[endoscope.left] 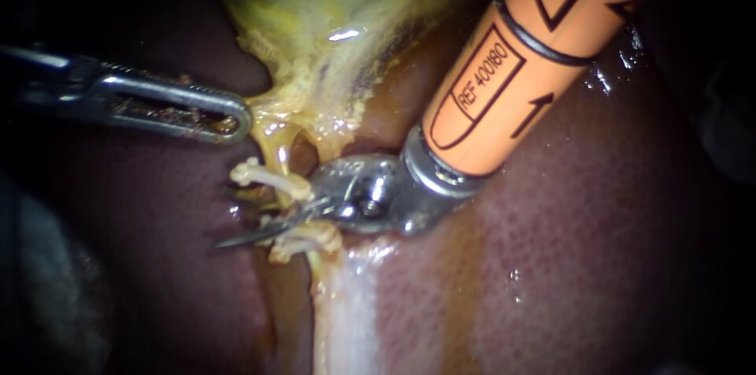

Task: Go to the cutting position left tube

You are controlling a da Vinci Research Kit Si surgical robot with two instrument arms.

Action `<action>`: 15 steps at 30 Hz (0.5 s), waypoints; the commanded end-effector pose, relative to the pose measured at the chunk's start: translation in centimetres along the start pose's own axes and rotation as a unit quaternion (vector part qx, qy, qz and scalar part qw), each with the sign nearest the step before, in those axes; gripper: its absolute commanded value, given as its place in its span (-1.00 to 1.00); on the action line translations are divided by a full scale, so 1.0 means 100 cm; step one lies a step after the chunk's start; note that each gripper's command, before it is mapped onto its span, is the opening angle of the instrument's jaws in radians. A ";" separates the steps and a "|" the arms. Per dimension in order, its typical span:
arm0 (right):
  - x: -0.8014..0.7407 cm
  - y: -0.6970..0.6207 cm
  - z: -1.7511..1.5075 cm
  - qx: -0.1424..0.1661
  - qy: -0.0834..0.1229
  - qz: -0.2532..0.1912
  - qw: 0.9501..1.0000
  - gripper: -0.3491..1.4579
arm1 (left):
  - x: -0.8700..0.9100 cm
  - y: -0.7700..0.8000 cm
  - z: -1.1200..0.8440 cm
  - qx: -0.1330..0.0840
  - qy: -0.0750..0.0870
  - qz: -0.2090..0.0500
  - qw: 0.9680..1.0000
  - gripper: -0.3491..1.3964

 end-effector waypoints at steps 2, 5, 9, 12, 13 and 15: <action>0.0003 -0.0006 0.0002 0.012 0.003 0.003 1.000 0.78 | 0.0000 0.0000 0.0000 0.000 0.000 0.000 1.000 -1.00; 0.0007 -0.0015 0.0007 0.026 0.008 0.005 1.000 0.78 | 0.0000 0.0000 0.0000 0.000 0.000 0.000 1.000 -1.00; 0.0015 -0.0024 0.0009 0.042 0.023 0.009 0.999 0.77 | 0.0000 0.0000 0.0000 0.000 0.000 0.000 1.000 -1.00; 0.0021 -0.0026 0.0009 0.046 0.032 0.014 0.998 0.77 | 0.0000 0.0000 0.0000 0.000 0.000 0.000 1.000 -1.00; 0.0021 -0.0027 0.0008 0.047 0.033 0.014 0.998 0.77 | 0.0000 0.0000 0.0000 0.000 0.000 0.000 1.000 -1.00; 0.0023 -0.0027 0.0007 0.048 0.035 0.018 0.998 0.77 | 0.0000 -0.0001 0.0000 0.000 0.000 0.000 1.000 -1.00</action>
